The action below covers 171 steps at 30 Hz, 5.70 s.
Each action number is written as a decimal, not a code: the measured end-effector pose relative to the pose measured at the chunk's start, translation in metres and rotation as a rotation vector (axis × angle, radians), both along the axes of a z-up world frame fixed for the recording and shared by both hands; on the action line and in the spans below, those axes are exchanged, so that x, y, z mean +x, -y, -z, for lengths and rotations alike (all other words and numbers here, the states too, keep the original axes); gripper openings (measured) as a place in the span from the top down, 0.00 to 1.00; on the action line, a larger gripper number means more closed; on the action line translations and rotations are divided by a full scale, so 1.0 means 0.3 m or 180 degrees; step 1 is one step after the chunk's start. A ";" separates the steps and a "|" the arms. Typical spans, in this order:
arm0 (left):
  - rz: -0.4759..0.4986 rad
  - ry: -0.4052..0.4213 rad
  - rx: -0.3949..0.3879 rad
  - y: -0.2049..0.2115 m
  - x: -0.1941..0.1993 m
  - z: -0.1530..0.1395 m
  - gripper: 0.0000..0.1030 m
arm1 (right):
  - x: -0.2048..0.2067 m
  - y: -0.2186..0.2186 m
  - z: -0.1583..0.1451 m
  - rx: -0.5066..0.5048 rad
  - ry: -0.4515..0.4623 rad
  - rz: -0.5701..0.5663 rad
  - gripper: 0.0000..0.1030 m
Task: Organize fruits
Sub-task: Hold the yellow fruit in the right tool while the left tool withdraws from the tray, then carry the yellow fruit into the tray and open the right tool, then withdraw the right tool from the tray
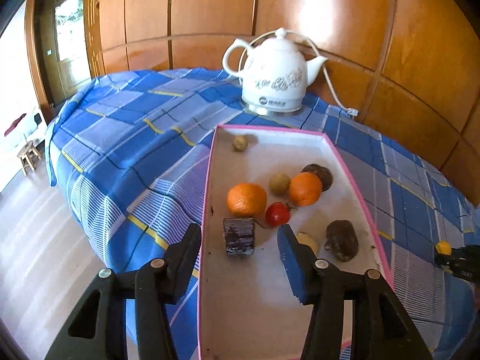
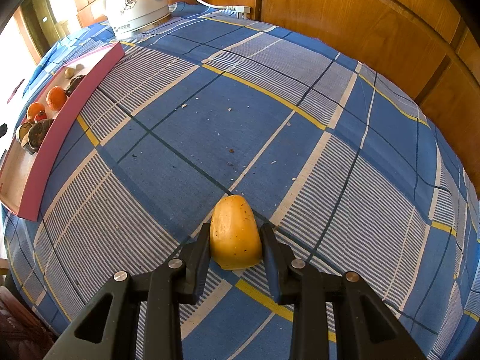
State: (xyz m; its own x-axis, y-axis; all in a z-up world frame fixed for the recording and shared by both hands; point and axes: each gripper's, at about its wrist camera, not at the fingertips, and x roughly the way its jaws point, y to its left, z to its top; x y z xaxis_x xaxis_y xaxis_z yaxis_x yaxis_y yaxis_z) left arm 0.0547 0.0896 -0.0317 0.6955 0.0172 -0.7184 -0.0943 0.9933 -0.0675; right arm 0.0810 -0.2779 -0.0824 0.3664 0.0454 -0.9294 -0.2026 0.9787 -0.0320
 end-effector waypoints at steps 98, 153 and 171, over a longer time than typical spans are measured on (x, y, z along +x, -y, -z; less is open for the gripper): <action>-0.0119 0.0517 0.0136 -0.017 -0.172 -0.129 0.00 | 0.256 -0.847 -0.116 0.0687 0.0120 -0.1159 0.64; -0.0216 0.0481 0.0164 0.057 -0.238 -0.072 0.00 | -0.213 -0.613 -0.219 0.0479 0.1250 0.0250 0.59; -0.0292 0.0587 0.0169 0.048 -0.260 -0.084 0.00 | -0.247 -0.670 -0.234 0.0449 0.1393 0.0085 0.58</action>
